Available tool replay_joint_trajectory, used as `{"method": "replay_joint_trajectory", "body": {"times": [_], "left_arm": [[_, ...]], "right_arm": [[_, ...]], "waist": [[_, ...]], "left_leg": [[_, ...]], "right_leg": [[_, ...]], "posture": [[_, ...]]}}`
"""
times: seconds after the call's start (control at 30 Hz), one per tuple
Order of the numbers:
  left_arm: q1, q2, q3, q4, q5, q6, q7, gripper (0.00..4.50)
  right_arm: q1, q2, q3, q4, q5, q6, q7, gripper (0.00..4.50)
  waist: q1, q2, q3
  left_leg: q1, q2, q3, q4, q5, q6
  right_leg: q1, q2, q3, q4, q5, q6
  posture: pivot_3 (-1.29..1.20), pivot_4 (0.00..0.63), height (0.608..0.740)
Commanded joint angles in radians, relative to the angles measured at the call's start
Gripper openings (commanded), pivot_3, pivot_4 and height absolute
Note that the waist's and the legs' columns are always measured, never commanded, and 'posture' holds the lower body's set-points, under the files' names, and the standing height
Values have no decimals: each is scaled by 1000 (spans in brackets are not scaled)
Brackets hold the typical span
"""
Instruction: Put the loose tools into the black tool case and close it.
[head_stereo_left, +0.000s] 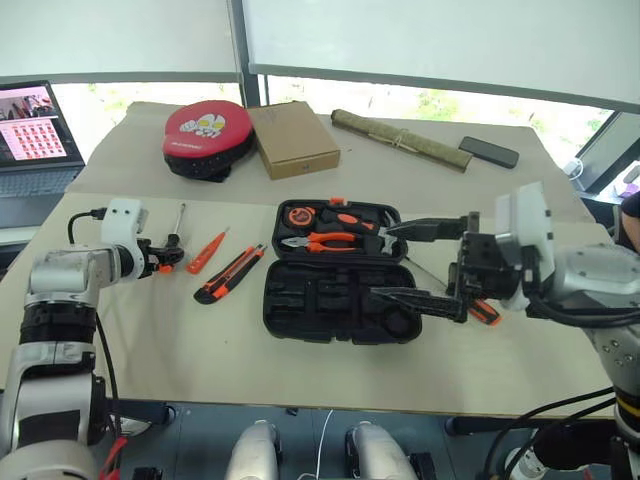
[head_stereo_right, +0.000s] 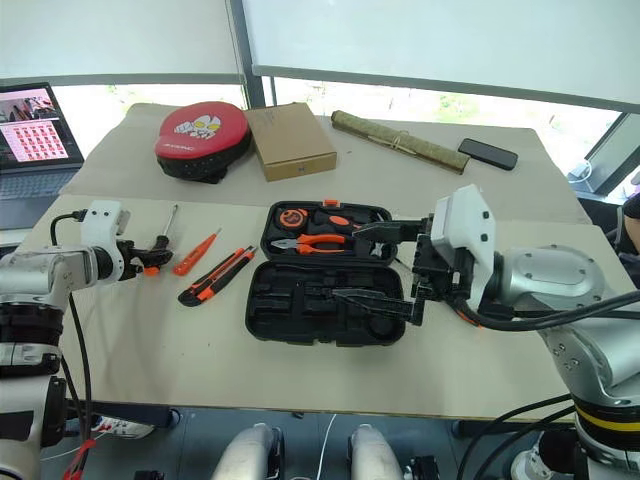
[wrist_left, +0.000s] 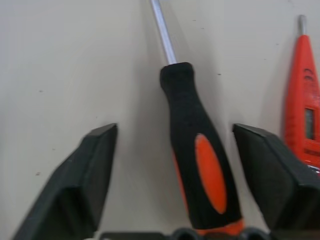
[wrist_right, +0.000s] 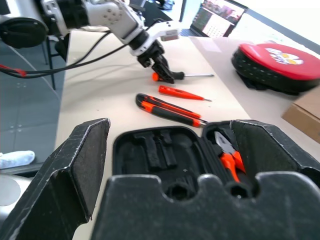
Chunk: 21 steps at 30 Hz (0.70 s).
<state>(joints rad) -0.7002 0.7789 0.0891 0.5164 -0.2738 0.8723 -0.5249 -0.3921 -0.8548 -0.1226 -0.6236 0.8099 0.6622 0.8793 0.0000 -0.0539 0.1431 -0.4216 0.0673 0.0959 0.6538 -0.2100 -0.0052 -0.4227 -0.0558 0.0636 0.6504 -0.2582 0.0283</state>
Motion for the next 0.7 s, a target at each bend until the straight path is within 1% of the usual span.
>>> {"method": "replay_joint_trajectory", "body": {"times": [0.03,0.1,0.17,0.23,0.3,0.4,0.47,0.57,0.63,0.7], "left_arm": [[0,-19,-3,51,25,-6,-8,2044],[-6,-21,8,60,27,-12,-10,1309],[-36,-2,35,58,14,-95,-60,907],[-72,22,37,50,14,-223,-140,911],[-108,39,8,37,29,-344,-241,910],[-158,48,-58,-50,21,-489,-461,910],[-165,41,-98,-125,1,-555,-603,910],[-173,15,-207,-228,-2,-582,-792,910],[-183,-15,-295,-248,55,-643,-850,910],[-202,-60,-370,-213,123,-721,-872,910]], "right_arm": [[-28,-3,-9,-24,11,0,-10,4500],[-26,-7,-6,-24,6,0,-9,4500],[-4,-20,-13,-28,2,7,-9,4500],[20,-31,-17,-29,-6,12,-10,4500],[46,-47,-16,-26,-13,17,-7,4500],[93,-62,-5,-17,-42,16,-5,4500],[114,-61,0,-9,-57,13,-12,4500],[132,-55,6,19,-93,4,-26,4500],[148,-50,8,34,-115,-4,-30,4500],[170,-47,2,41,-129,-11,-27,4500]], "waist": [[0,0,0],[2,0,0],[3,0,0],[5,0,0],[10,-3,2],[16,-4,2],[18,-4,2],[14,-2,1],[12,0,1],[12,0,2]], "left_leg": [[0,0,0,1,0,0],[0,0,-1,2,0,0],[-1,0,-1,3,0,1],[-2,0,-1,5,-1,1],[-4,0,-3,7,-1,1],[-8,0,-5,9,0,1],[-8,0,-6,9,-1,1],[-8,-1,-6,9,-1,1],[-8,-1,-6,9,-1,1],[-8,-1,-7,10,0,1]], "right_leg": [[0,0,0,0,0,0],[0,0,-1,1,0,0],[0,0,-1,3,0,0],[-1,0,-1,4,0,1],[-1,0,-3,5,0,0],[-2,0,-6,5,0,0],[-2,-1,-6,4,0,0],[-1,-1,-6,4,0,1],[-1,-1,-6,4,0,1],[-1,0,-6,5,0,1]], "posture": [[0,150,740],[0,150,740],[0,150,740],[0,150,740],[0,150,740],[0,150,740],[0,150,740],[0,150,740],[0,150,740],[0,150,740]]}}
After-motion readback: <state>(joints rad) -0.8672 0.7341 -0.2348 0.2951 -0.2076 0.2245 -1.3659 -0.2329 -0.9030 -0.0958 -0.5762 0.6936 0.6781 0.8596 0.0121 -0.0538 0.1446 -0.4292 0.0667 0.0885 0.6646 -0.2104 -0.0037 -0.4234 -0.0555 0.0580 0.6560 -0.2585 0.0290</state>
